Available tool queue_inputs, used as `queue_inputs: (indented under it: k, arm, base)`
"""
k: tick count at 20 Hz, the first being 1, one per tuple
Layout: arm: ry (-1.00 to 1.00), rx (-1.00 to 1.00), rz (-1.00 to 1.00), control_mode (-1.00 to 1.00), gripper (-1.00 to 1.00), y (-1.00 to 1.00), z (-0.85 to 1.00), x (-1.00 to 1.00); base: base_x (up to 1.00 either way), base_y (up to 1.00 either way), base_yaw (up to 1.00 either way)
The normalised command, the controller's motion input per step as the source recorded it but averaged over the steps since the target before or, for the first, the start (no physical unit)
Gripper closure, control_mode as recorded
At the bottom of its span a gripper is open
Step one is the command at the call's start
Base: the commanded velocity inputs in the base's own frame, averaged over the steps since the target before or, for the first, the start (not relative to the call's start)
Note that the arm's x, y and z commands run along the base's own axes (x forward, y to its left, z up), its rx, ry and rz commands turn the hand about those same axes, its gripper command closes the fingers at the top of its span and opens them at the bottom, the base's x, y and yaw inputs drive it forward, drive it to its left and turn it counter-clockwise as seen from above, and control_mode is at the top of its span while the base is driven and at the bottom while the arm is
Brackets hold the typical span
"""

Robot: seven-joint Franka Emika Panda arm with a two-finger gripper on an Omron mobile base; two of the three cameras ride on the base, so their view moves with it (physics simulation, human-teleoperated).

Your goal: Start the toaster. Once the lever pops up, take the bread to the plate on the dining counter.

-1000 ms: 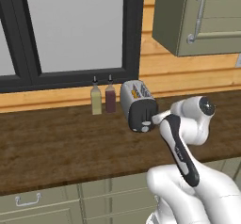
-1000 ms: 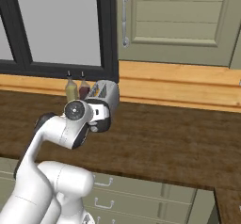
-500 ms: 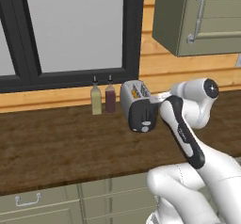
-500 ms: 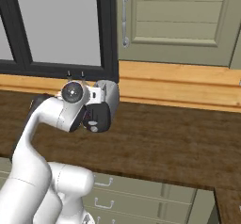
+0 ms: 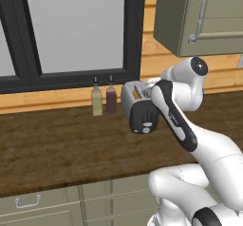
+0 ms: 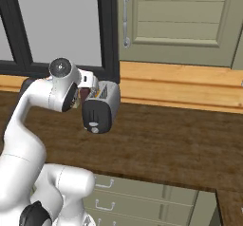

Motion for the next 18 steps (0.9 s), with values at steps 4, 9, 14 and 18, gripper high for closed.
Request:
queue_inputs:
  k: [4, 9, 14, 18]
  arm:
    - [0.0, -0.01, 0.0, -1.0, -1.0, 0.0, -0.09, 0.0]
    - [0.03, -0.1, -0.02, -1.0, -1.0, -0.03, -0.29, 0.0]
    - [0.04, -0.15, -0.01, -1.0, -1.0, 0.0, -0.18, 0.08]
    - [0.0, 0.0, -0.04, -1.0, -1.0, 0.0, 0.0, 0.33]
  base:
    - [0.0, 0.0, 0.0]
    - [0.0, 0.0, 0.0]
    - [0.0, 0.0, 0.0]
    - [0.0, 0.0, 0.0]
